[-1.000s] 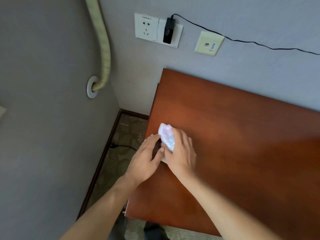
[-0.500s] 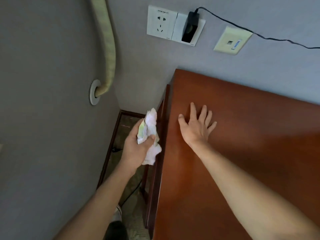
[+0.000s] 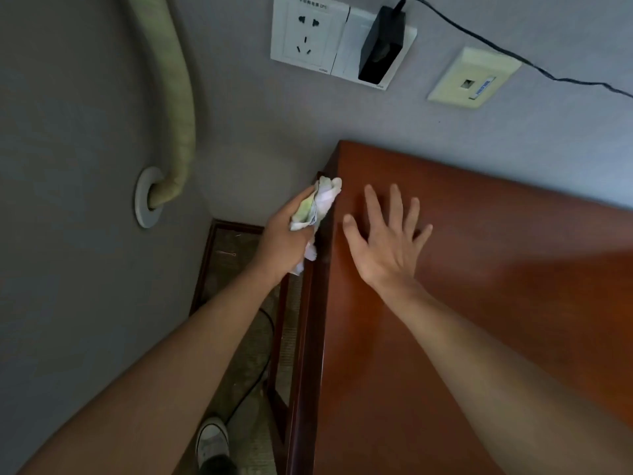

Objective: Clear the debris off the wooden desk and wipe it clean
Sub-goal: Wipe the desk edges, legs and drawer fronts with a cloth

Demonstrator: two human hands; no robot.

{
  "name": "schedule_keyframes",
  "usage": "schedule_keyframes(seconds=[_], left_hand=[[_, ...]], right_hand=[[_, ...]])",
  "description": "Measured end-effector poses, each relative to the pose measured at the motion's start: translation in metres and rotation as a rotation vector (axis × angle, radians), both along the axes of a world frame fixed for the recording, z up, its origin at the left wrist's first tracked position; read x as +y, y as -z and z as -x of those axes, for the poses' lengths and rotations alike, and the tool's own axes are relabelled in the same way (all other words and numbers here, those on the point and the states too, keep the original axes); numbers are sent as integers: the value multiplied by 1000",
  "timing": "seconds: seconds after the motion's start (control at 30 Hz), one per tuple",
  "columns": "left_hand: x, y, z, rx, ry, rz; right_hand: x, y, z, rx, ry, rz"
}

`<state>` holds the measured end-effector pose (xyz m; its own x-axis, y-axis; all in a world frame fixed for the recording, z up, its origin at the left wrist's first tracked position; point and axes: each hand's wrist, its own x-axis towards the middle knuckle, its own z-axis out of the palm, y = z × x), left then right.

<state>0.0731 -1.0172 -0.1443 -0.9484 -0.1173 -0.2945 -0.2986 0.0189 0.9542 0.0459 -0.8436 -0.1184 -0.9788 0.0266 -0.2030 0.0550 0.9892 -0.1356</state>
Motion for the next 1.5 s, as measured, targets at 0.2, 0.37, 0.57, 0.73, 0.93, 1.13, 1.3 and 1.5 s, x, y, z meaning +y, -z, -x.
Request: schedule_keyframes(seconds=[0.2,0.37,0.57,0.73,0.93,1.13,1.3,1.5], left_hand=[[-2,2,59,24,-4,-17],[15,1,66,11,28,-44],[7,15,-25,-139,203,-82],[15,-4,67,-92,32,5],[22,-2,51,-102,-26,-91],[22,-6,-6,-119,111,-453],[29,1,75,24,20,-329],[41,16,19,34,-90,-160]], right_hand=[[-23,12,18,23,38,-6],[-22,14,21,53,44,-1],[-22,14,21,64,46,1],[-21,14,21,72,37,-7],[-21,17,21,84,38,-7],[-23,15,20,86,44,9],[-22,14,21,76,32,5],[-21,16,22,73,31,7]])
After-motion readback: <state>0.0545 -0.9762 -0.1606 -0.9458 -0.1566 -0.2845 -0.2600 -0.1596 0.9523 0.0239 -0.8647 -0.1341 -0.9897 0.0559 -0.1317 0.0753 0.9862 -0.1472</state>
